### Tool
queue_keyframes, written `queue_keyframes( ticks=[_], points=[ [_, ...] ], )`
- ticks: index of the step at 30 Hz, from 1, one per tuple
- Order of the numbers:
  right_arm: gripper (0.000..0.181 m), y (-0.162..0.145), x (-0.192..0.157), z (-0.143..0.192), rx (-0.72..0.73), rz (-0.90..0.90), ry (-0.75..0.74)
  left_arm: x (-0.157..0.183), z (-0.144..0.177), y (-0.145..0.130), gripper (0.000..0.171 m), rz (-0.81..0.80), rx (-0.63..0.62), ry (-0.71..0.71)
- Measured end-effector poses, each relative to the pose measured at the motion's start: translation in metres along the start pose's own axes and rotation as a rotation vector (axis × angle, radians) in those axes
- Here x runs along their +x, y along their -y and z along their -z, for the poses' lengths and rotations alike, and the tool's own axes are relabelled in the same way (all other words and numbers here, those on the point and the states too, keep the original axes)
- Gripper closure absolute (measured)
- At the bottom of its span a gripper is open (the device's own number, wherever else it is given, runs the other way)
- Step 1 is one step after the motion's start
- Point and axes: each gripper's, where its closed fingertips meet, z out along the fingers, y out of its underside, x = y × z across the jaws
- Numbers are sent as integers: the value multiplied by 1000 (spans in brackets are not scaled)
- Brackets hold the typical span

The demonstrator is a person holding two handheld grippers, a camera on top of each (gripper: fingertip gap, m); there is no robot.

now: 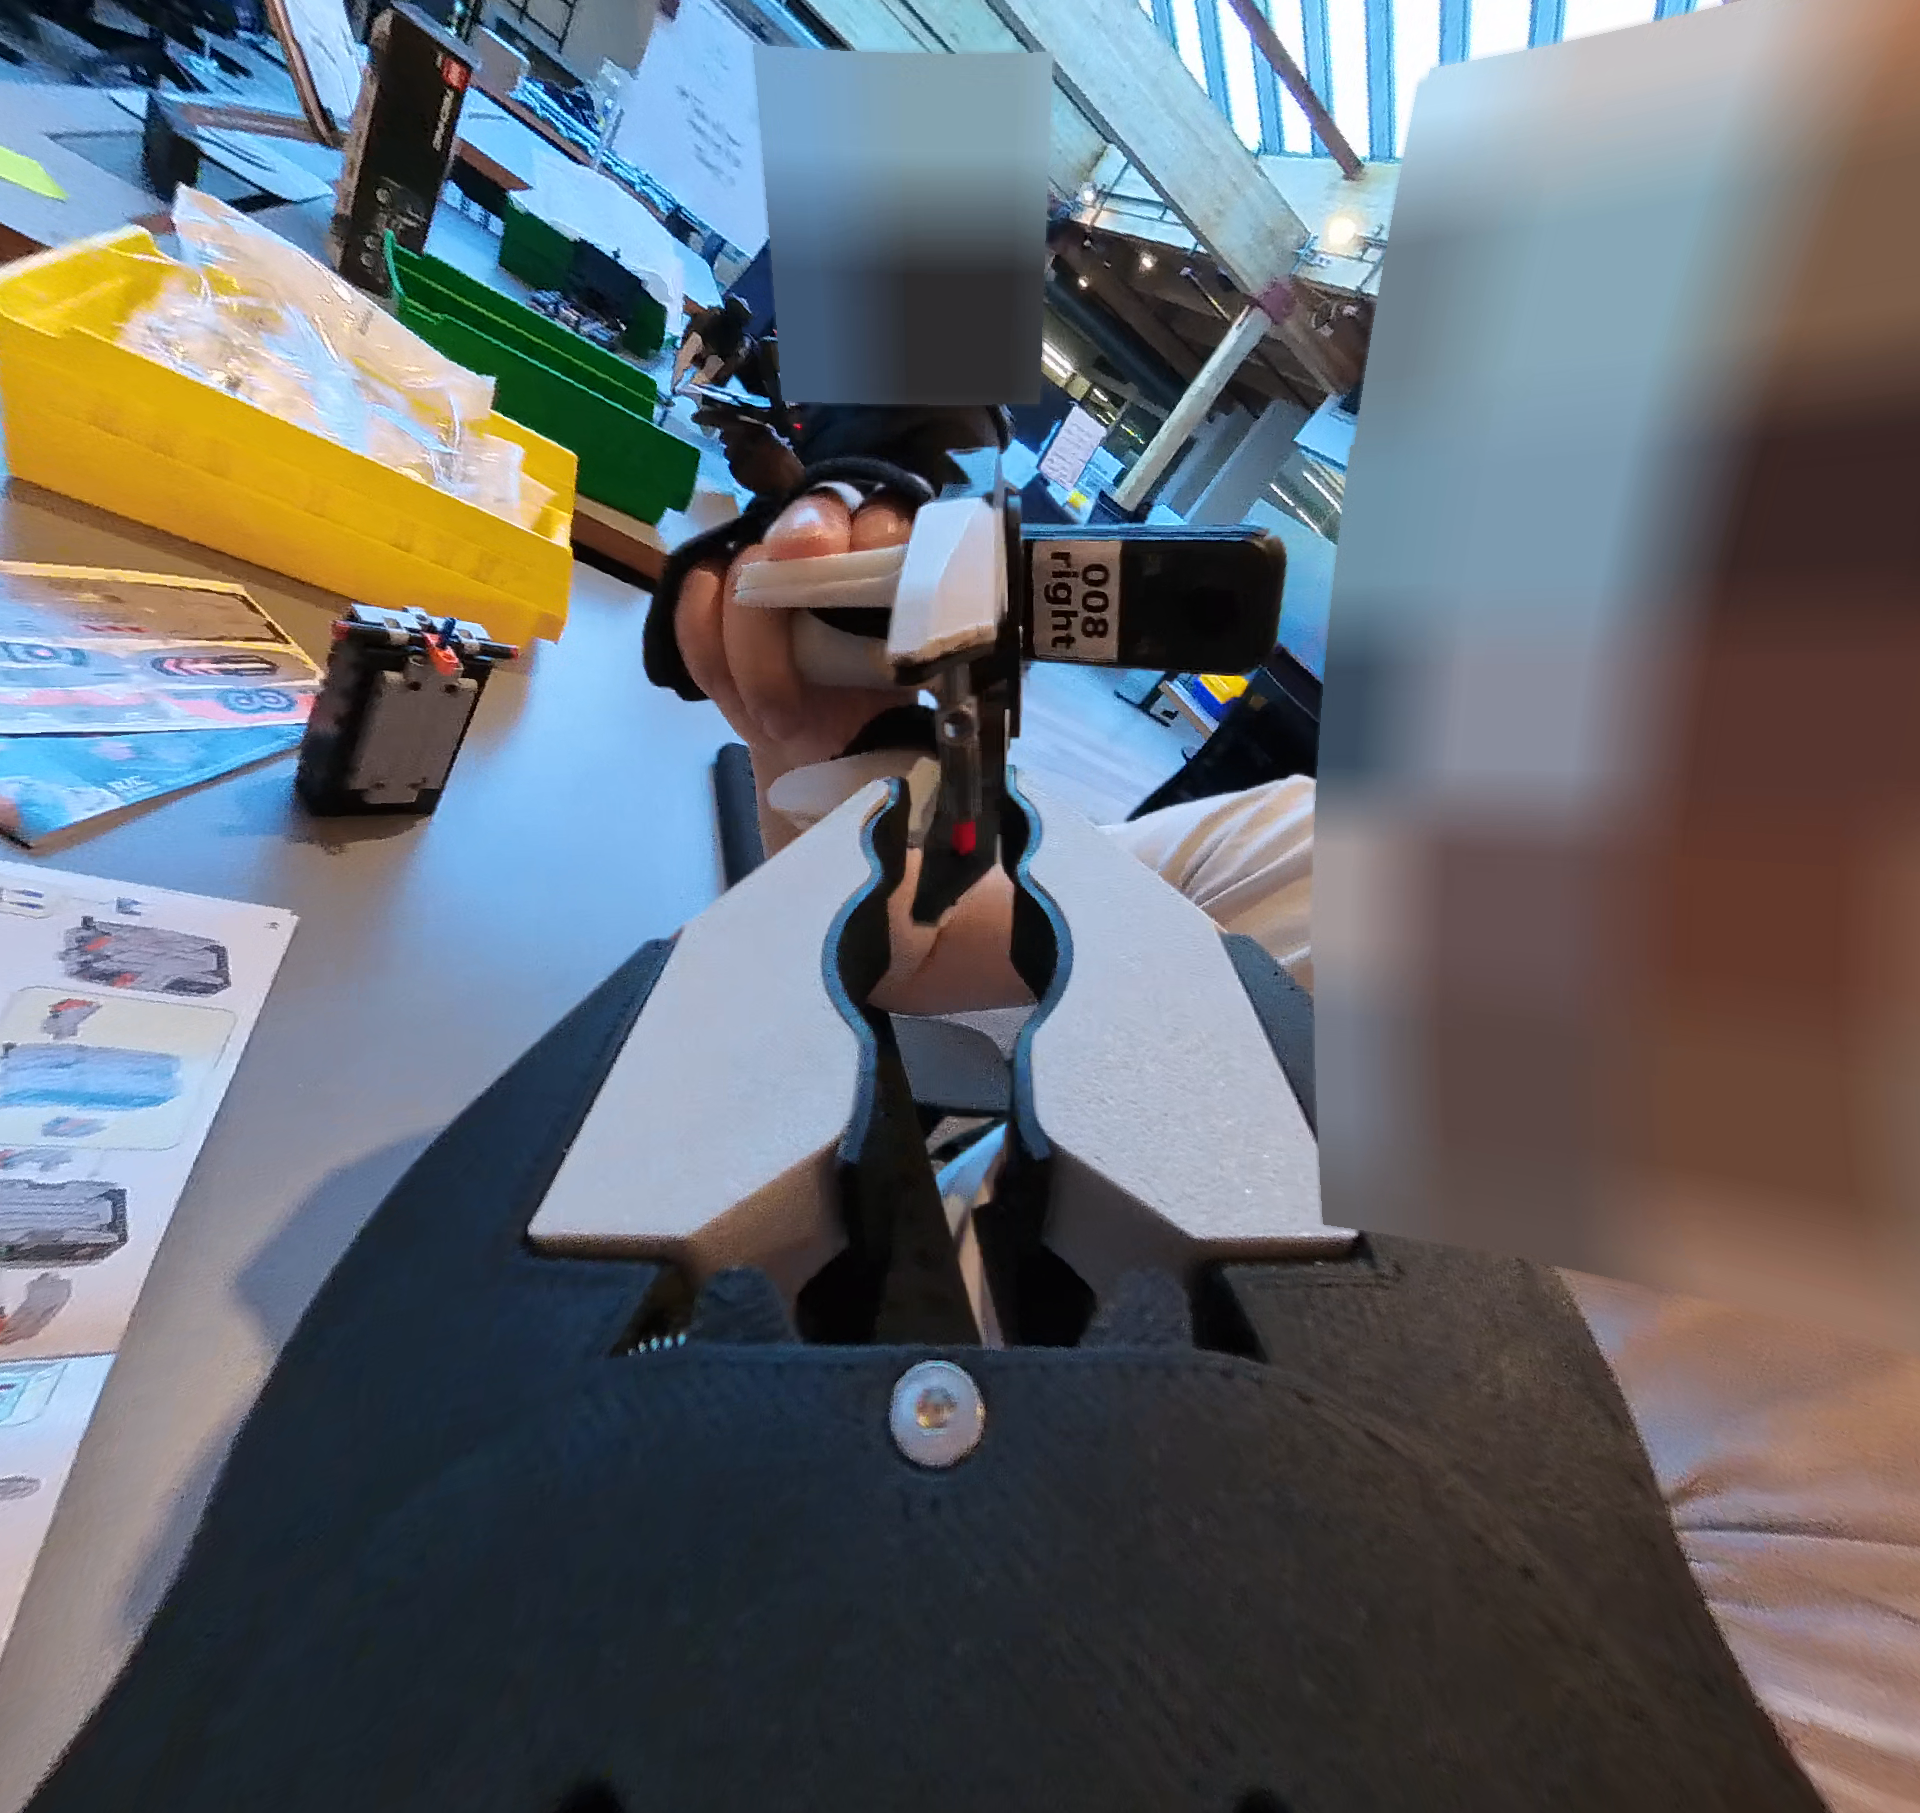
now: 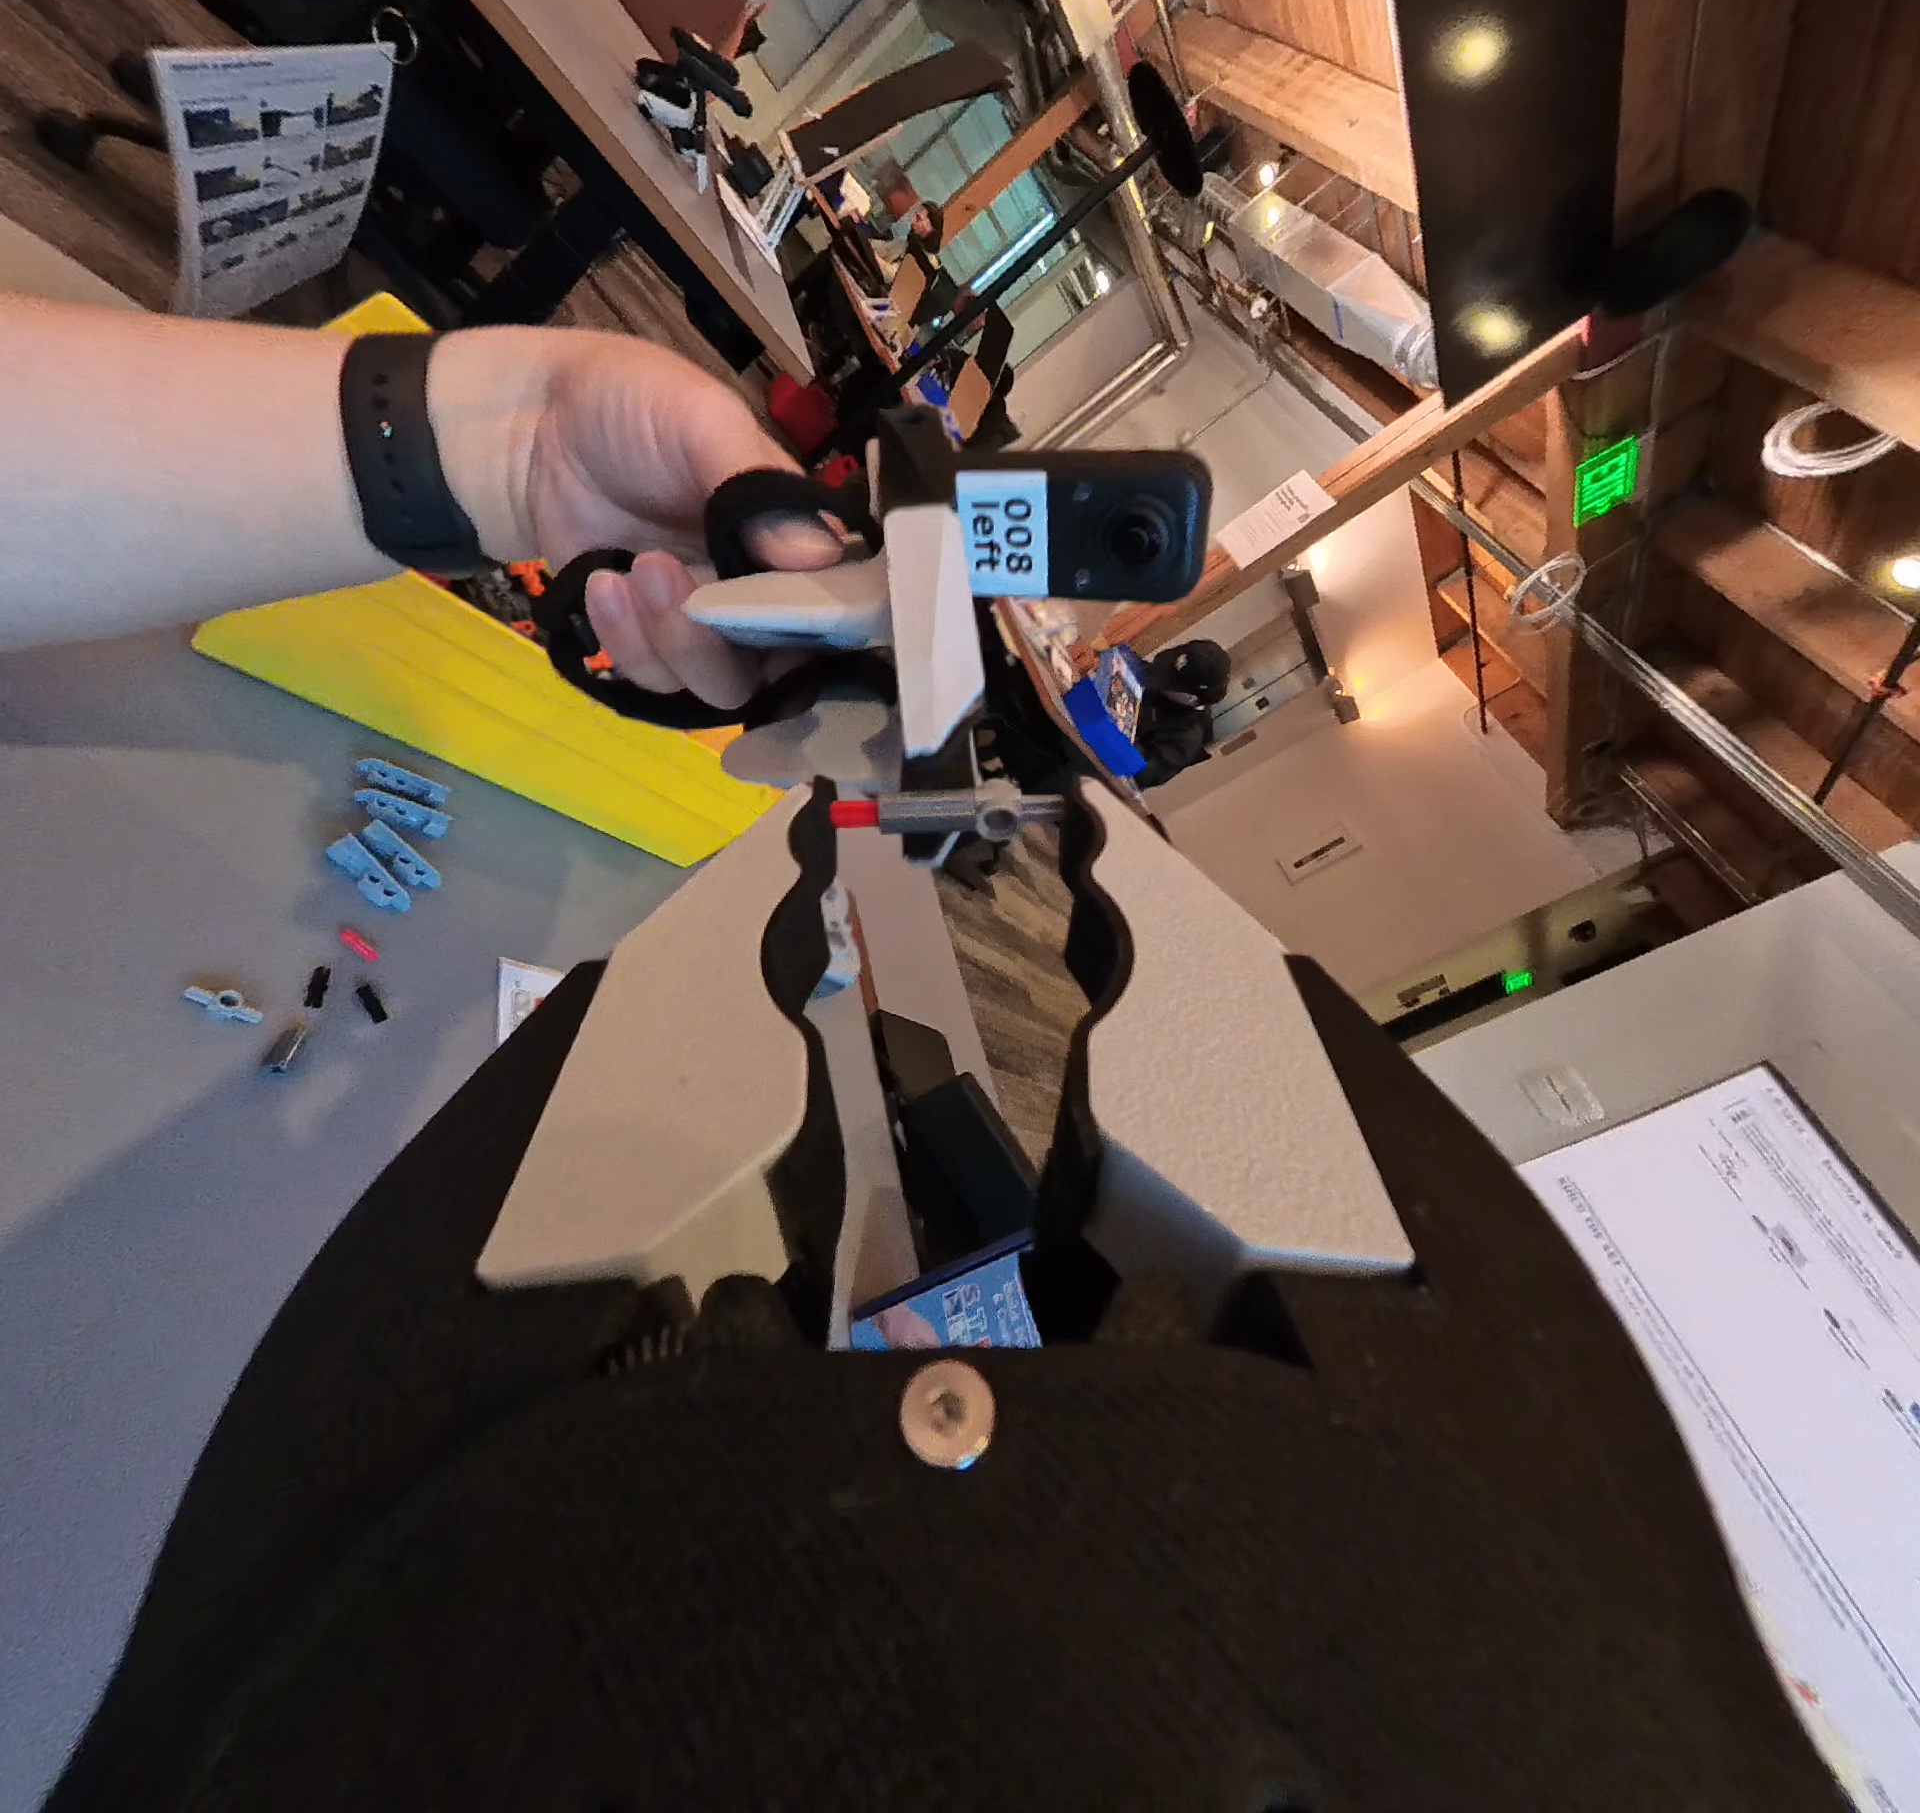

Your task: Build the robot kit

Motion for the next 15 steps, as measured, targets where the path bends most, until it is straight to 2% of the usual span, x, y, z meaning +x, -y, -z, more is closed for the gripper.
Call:
queue_keyframes(
  ticks=[2,3,8,15],
  points=[
    [138,-4,-2,-1,-18,-8,17,1,0,-1,159,-11,-4,16],
    [139,-2,-3,-2,-6,-11,19,-2,-1,-3,167,-25,-13,44],
    [138,-11,-5,-4,-33,-33,30,-9,1,-5,167,-16,-25,104],
    [140,-5,-3,-1,0,-27,26,-5,2,-3,167,-4,-17,57]
  ],
)
